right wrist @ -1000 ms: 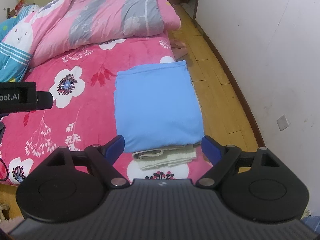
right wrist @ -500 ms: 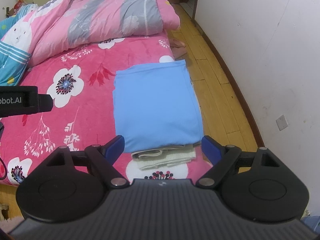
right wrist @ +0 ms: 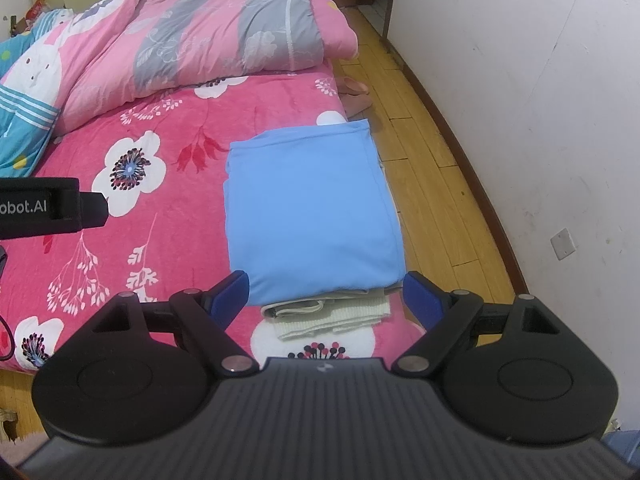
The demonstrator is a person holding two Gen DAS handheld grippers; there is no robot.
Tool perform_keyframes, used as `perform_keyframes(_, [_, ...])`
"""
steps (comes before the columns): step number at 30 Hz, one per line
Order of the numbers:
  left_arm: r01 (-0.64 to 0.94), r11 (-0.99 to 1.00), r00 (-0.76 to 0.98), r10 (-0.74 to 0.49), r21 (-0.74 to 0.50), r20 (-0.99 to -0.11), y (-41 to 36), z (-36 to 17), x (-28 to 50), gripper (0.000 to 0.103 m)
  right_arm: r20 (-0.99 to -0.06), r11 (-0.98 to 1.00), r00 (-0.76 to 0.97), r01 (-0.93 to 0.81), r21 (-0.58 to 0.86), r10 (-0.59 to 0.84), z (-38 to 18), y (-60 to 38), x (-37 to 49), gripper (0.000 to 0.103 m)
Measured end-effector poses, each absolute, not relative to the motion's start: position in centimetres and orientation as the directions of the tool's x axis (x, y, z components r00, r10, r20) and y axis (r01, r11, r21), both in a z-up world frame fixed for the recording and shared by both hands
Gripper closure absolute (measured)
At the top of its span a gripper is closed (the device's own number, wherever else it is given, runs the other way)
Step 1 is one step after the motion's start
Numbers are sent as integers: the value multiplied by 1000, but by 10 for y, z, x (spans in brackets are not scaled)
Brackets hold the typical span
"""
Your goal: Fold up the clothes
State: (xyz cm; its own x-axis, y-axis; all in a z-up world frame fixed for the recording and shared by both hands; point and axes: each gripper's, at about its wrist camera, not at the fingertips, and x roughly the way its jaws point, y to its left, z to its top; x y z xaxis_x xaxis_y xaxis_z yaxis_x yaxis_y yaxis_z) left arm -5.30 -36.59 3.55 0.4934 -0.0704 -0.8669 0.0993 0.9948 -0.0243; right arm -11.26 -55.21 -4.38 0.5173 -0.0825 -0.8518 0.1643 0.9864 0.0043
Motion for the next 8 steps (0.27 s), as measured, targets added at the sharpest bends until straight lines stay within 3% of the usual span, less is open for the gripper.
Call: perform_keyframes(8, [102, 994, 493, -72, -24, -867, -361, 29, -47, 7, -852, 987, 517, 162, 1, -84, -45, -553, -108, 19])
